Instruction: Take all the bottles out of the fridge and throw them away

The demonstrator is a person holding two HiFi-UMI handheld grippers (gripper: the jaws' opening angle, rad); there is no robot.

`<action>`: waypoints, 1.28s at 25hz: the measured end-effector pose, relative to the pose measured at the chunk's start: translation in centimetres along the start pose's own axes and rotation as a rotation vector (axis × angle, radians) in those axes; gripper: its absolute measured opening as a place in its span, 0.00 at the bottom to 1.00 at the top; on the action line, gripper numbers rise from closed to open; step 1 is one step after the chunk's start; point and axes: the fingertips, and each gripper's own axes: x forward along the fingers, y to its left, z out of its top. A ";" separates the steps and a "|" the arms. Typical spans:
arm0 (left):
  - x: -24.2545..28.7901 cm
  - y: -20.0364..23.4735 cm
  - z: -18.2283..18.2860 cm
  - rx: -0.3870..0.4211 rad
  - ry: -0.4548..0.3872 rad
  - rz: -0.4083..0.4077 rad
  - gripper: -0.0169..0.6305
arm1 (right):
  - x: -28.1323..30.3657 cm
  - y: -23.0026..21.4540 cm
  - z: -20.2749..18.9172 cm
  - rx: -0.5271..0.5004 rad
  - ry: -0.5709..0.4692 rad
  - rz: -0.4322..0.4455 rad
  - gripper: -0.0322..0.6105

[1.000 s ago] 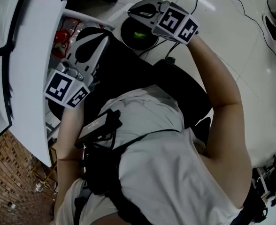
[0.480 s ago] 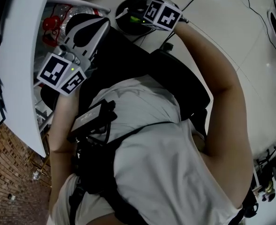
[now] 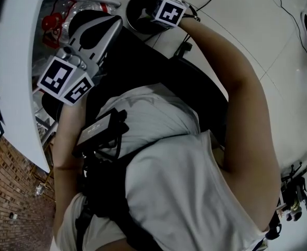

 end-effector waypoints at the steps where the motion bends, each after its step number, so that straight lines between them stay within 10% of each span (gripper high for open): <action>1: 0.1 -0.1 -0.1 0.006 0.005 -0.003 0.04 | 0.5 -0.2 -0.6 0.017 0.015 -0.001 0.05; 11: 0.1 0.4 -0.5 0.018 0.035 0.012 0.04 | 2.9 -0.3 -3.9 0.076 0.056 0.020 0.10; 14: 0.3 0.1 -0.7 0.025 0.042 0.003 0.04 | 3.1 0.2 -4.4 0.015 0.091 0.024 0.34; 20: 0.1 0.1 -0.1 0.040 0.039 0.005 0.04 | 2.0 0.0 -4.0 0.050 0.053 0.007 0.34; 25: -0.4 -0.1 0.3 0.052 0.027 0.011 0.04 | -2.0 -0.8 1.1 0.185 -0.217 -0.002 0.33; 32: -2.1 -0.5 1.6 0.098 -0.005 0.010 0.04 | -13.4 -2.1 12.9 0.240 -0.733 -0.101 0.05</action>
